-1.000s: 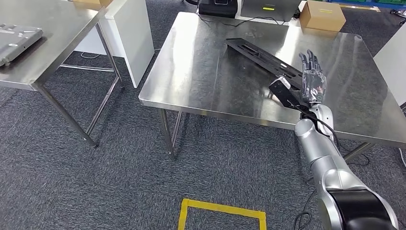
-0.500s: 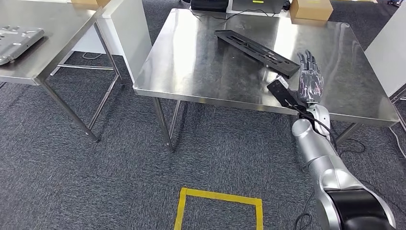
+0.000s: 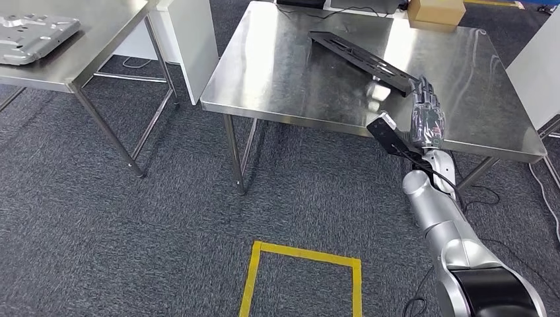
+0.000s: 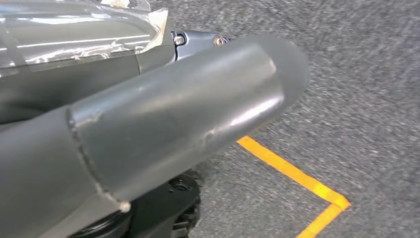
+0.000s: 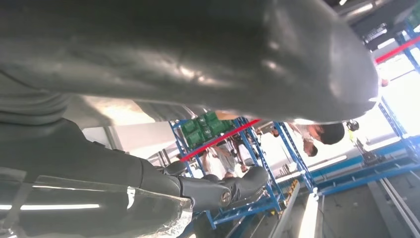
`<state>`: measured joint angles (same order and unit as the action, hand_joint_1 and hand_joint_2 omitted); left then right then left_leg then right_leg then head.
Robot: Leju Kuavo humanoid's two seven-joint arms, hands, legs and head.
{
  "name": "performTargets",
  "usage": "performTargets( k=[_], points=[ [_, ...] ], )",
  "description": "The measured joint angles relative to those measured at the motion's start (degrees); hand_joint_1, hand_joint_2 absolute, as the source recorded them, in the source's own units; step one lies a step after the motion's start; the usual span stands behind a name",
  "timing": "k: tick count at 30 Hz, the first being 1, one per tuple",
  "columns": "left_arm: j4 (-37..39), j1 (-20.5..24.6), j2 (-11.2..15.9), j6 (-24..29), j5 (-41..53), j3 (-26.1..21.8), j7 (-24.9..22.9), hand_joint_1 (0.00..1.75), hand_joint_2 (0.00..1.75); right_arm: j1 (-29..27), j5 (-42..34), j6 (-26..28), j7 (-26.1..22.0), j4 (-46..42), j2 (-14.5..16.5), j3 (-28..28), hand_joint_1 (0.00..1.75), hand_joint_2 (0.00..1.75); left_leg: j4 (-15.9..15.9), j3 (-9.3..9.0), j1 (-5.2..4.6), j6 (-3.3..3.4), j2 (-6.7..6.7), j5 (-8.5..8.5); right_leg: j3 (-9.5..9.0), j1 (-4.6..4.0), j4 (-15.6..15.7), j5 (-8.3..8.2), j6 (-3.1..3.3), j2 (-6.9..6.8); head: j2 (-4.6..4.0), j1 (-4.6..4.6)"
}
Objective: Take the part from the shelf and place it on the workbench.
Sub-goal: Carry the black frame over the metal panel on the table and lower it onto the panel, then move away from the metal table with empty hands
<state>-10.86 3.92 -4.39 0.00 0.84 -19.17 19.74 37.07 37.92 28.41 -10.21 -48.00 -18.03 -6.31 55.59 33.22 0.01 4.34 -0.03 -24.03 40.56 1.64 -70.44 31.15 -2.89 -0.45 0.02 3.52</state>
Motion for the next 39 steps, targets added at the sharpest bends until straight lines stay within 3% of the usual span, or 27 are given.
performTargets(
  k=[1,2,4,5,7,10,11,13,15,16,18,19,20,22,23,25,27,29,30,31,32,33,35,37,39],
  points=[
    [0.00,0.00,-0.03,0.00,0.00,0.00,0.00,0.00,0.00,-0.12,0.00,0.00,0.01,0.00,0.02,-0.01,0.00,0.00,0.08,0.85,0.00,-0.09,0.02,0.60,-0.16,0.06,-1.89,0.36,-0.44,0.02,0.00,-0.01],
    [0.00,0.00,-0.07,0.00,0.00,0.00,0.00,0.00,0.00,-0.20,0.00,0.01,0.00,0.00,0.03,-0.03,0.00,0.00,0.19,1.63,0.04,-0.24,0.02,1.15,-1.25,0.12,-1.82,-0.24,-1.06,0.03,0.00,0.01],
    [-0.01,0.01,-0.16,0.00,0.01,0.00,0.00,0.00,0.00,-0.22,0.01,0.01,0.02,-0.03,0.05,-0.07,0.00,0.00,0.63,3.08,0.17,-0.80,0.01,2.06,-6.18,0.41,4.35,-2.34,-2.27,0.02,0.00,0.05],
    [-0.02,0.04,-0.15,0.00,0.01,0.00,0.00,0.00,0.00,-0.17,0.05,0.01,0.04,-0.04,0.10,-0.11,0.00,0.00,0.89,3.72,0.16,-1.18,0.00,2.45,-9.09,0.35,8.57,-2.57,-2.45,0.08,0.00,0.13],
    [-0.04,0.07,-0.13,0.01,0.04,0.00,-0.01,0.00,0.00,-0.26,0.15,0.00,0.22,-0.11,0.25,-0.17,0.00,0.00,1.25,4.50,-0.01,-1.90,-0.04,3.32,-12.46,0.09,13.93,-1.99,-2.09,0.27,0.00,0.20],
    [-0.04,0.08,-0.06,0.12,0.36,0.00,-0.14,0.00,0.00,-0.69,0.21,0.00,0.64,-0.21,0.60,-0.21,0.00,0.00,1.42,5.12,0.04,-2.72,-0.12,4.09,-11.74,-0.03,14.12,-2.44,-0.63,0.28,0.00,0.09],
    [-0.04,0.08,-0.03,0.18,0.49,0.00,-0.25,0.00,0.00,-0.84,0.25,-0.01,0.79,-0.36,0.74,-0.21,0.00,0.00,2.27,5.58,0.14,-3.04,-0.13,2.91,-11.25,0.04,14.04,-2.93,0.17,0.20,0.00,0.01],
    [-0.04,0.10,0.00,0.25,0.76,0.01,-0.48,0.00,0.00,-1.19,0.40,-0.14,1.01,-0.87,0.98,-0.20,0.00,0.00,7.19,7.07,0.34,-3.59,-0.12,-2.42,-10.20,-0.02,14.07,-4.06,1.63,0.09,0.00,-0.18],
    [-0.04,0.17,-0.02,0.24,1.07,0.02,-0.62,0.00,0.00,-1.56,0.51,-0.49,1.03,-1.28,1.13,-0.20,0.00,0.00,14.45,8.38,0.41,-3.84,-0.12,-7.67,-8.71,-0.37,14.05,-5.24,2.33,0.08,0.00,-0.28],
    [-0.04,0.26,-0.02,0.22,1.20,0.02,-0.65,0.00,0.00,-1.81,0.52,-0.65,1.03,-1.40,1.16,-0.20,0.00,0.00,17.11,8.45,0.42,-3.77,-0.12,-8.44,-7.91,-0.59,14.03,-5.86,2.42,0.08,0.00,-0.28],
    [-0.05,0.48,-0.02,0.17,1.34,0.02,-0.75,0.00,0.00,-2.56,0.51,-0.92,1.03,-1.73,1.22,-0.19,0.00,0.00,17.71,6.38,0.29,-3.11,-0.13,-6.14,-6.30,-1.13,14.00,-7.12,2.50,0.10,0.00,-0.31],
    [-0.07,0.61,-0.02,0.16,1.39,0.02,-0.81,0.00,0.00,-2.92,0.50,-1.12,1.03,-1.98,1.32,-0.18,0.00,0.00,15.46,4.09,0.10,-2.45,-0.15,-4.58,-5.60,-1.39,13.99,-7.73,2.51,0.13,0.00,-0.32],
    [-0.15,0.76,0.07,0.17,1.41,0.02,-0.87,0.00,0.00,-3.19,0.49,-1.42,1.03,-2.23,1.53,-0.18,0.00,0.00,11.74,0.98,-0.27,-1.53,-0.17,-4.11,-5.02,-1.50,13.99,-8.28,2.45,0.15,0.00,-0.30],
    [-0.34,1.09,0.20,0.18,1.44,0.03,-0.93,0.00,0.00,-3.32,0.39,-2.13,1.00,-2.60,2.04,-0.17,0.00,0.00,3.72,-4.71,-1.08,-0.27,-0.17,-5.35,-4.42,-1.57,14.00,-9.34,2.00,0.10,0.00,-0.25],
    [-0.44,1.26,0.27,0.19,1.45,0.04,-0.94,0.00,0.00,-3.33,0.30,-2.53,0.97,-2.68,2.36,-0.17,0.00,0.00,1.15,-6.26,-1.43,0.04,-0.15,-6.17,-4.26,-1.37,14.07,-9.88,1.62,0.03,0.00,-0.24],
    [-0.47,1.47,0.20,0.19,1.46,0.04,-0.97,0.00,0.00,-3.50,0.08,-3.12,0.84,-2.71,3.05,-0.20,0.00,0.00,-0.69,-6.50,-1.61,0.10,-0.04,-5.49,-3.83,-1.21,14.25,-10.76,0.90,-0.07,0.00,-0.29],
    [-0.46,1.50,0.07,0.17,1.45,0.03,-1.04,0.00,0.00,-3.82,-0.16,-3.35,0.66,-2.72,3.66,-0.25,0.00,0.00,-1.51,-5.49,-1.33,0.37,0.19,-3.71,-2.62,-1.22,12.57,-8.68,0.98,0.06,0.00,-0.24],
    [-0.46,1.49,-0.12,0.05,1.46,0.02,-1.10,0.00,0.00,-4.20,-0.39,-3.40,0.57,-2.74,4.12,-0.27,0.00,0.00,-1.68,-3.84,-1.14,0.46,0.31,-2.06,-0.67,-1.04,6.44,-3.49,1.39,0.22,0.00,-0.13],
    [-0.46,1.48,-0.23,-0.03,1.51,0.02,-1.11,0.00,0.00,-4.57,-0.48,-3.41,0.57,-2.79,4.32,-0.27,0.00,0.00,-1.59,-2.87,-1.10,0.41,0.33,-1.29,0.16,-0.86,2.36,-1.32,1.28,0.23,0.00,-0.11],
    [-0.46,1.48,-0.37,-0.11,1.56,0.02,-1.11,0.00,0.00,-5.07,-0.54,-3.41,0.57,-2.90,4.52,-0.27,0.00,0.00,-1.49,-1.86,-1.04,0.28,0.33,-0.56,0.59,-0.66,-1.15,-0.23,0.83,0.23,0.00,-0.11],
    [-0.46,1.49,-0.49,-0.15,1.60,0.02,-1.13,0.00,0.00,-5.62,-0.59,-3.43,0.57,-3.07,4.69,-0.26,0.00,0.00,-1.32,-0.80,-0.93,0.10,0.35,0.15,0.31,-0.46,-3.17,-0.37,0.07,0.23,0.00,-0.12],
    [-0.46,1.50,-0.61,-0.08,1.64,0.02,-1.21,0.00,0.00,-6.08,-0.63,-3.49,0.57,-3.29,4.86,-0.25,0.00,0.00,-1.03,0.29,-0.75,-0.16,0.39,0.78,-0.86,-0.24,-3.15,-1.46,-0.84,0.23,0.00,-0.12],
    [-0.48,1.62,-0.85,0.50,1.65,0.02,-1.56,0.00,0.00,-6.56,-0.68,-3.66,0.57,-3.85,5.18,-0.22,0.00,0.00,-0.02,2.51,-0.41,-0.87,0.50,1.79,-6.06,0.29,2.97,-3.31,-2.23,0.21,0.00,-0.11],
    [-0.51,1.87,-1.18,1.26,1.65,0.02,-1.94,0.00,0.00,-6.58,-0.68,-3.88,0.57,-4.44,5.55,-0.19,0.00,0.00,1.10,4.19,-0.35,-1.69,0.62,2.61,-11.58,0.21,11.07,-2.04,-1.93,0.33,0.00,-0.04],
    [-0.54,2.03,-1.50,1.58,1.68,0.03,-2.12,0.00,0.00,-6.61,-0.64,-4.13,0.56,-4.83,5.92,-0.13,0.00,0.00,1.45,4.82,-0.33,-2.38,0.72,3.32,-13.02,-0.19,14.14,-0.67,-0.65,0.46,0.00,-0.04]
  ],
)
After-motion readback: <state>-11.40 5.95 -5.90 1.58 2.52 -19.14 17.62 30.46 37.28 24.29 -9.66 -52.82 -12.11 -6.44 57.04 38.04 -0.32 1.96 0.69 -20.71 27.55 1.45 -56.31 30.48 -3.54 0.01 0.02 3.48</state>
